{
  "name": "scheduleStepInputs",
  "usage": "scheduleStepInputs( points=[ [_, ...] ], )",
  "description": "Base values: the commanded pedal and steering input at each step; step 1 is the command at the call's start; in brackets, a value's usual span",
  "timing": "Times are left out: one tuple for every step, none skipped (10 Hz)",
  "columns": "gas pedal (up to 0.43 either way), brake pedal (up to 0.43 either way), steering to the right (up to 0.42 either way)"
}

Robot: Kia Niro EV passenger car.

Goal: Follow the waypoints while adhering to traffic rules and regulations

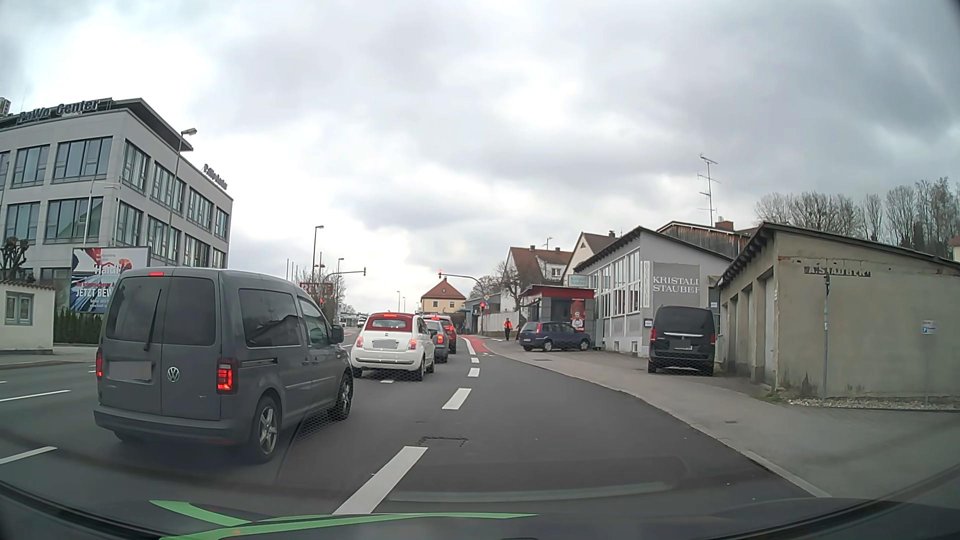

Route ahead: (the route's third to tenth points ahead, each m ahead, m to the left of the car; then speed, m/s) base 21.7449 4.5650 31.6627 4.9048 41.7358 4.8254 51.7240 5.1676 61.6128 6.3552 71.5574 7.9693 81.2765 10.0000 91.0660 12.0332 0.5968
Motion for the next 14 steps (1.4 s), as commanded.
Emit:
scheduleStepInputs(
  points=[
    [0.039,0.000,-0.113],
    [0.028,0.000,-0.114],
    [0.028,0.000,-0.119],
    [0.028,0.000,-0.129],
    [0.028,0.000,-0.144],
    [0.028,0.000,-0.156],
    [0.000,0.000,-0.171],
    [0.000,0.000,-0.182],
    [0.000,0.000,-0.188],
    [0.000,0.000,-0.191],
    [0.000,0.000,-0.199],
    [0.000,0.079,-0.208],
    [0.000,0.098,-0.216],
    [0.000,0.122,-0.225]
  ],
)
